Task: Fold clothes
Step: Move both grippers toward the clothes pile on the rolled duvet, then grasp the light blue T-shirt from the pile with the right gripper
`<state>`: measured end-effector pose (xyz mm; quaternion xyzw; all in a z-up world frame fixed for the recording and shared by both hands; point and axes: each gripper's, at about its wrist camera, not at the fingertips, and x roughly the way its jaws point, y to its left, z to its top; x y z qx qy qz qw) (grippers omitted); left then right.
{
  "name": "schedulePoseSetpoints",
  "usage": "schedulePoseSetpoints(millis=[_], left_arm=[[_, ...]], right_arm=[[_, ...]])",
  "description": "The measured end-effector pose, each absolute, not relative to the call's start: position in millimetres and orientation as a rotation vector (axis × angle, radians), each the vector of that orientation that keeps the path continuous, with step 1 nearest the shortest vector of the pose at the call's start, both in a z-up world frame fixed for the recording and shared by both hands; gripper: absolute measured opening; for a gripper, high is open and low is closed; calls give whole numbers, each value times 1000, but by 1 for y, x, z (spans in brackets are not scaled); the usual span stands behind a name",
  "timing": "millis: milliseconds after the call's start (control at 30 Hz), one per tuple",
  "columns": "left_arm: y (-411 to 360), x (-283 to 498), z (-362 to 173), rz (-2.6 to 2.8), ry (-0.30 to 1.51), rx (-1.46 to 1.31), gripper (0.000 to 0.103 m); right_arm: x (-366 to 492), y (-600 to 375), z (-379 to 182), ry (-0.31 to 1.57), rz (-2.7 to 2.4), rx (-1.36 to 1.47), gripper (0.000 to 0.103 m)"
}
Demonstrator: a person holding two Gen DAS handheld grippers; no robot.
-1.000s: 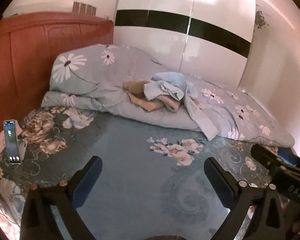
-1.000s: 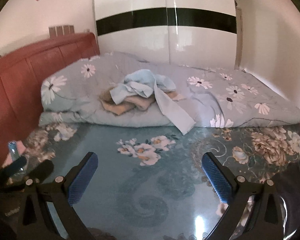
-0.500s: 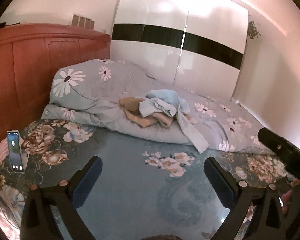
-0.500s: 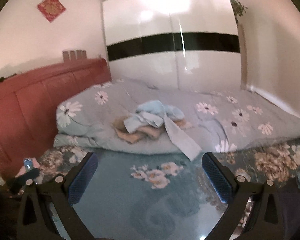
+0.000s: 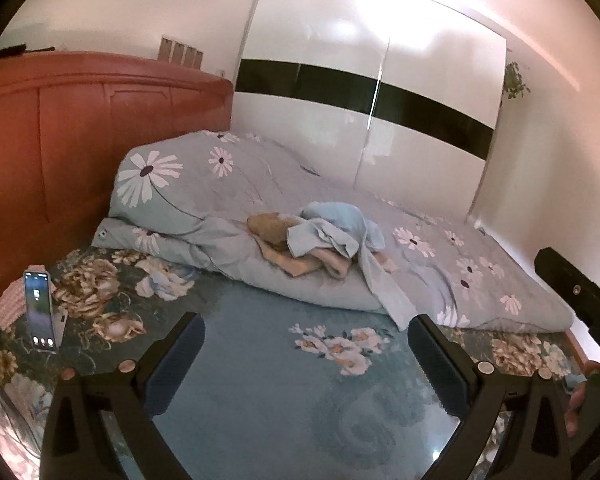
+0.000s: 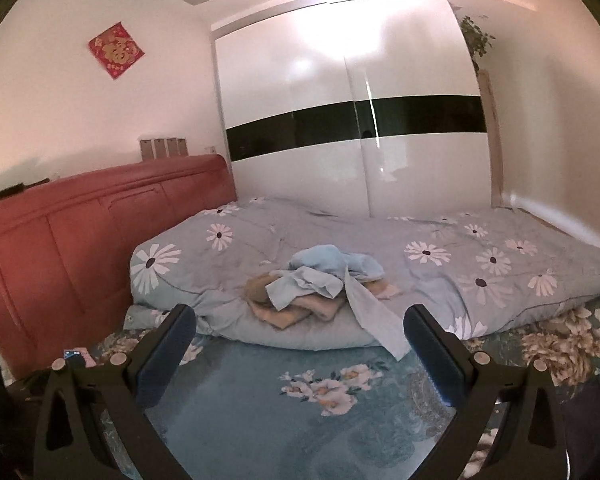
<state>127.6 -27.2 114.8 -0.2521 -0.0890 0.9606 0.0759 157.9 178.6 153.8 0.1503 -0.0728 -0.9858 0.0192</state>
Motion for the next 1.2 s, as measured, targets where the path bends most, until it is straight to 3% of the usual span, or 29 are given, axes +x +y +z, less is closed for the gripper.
schedulePoseSetpoints(millis=[700, 1200], left_arm=[[-34, 72, 108, 2943, -263, -808, 103], [-38, 2, 59, 2844, -340, -945, 103]], right_arm=[[90, 198, 119, -287, -3110, 664, 103], [-2, 220, 55, -417, -3016, 936, 103]])
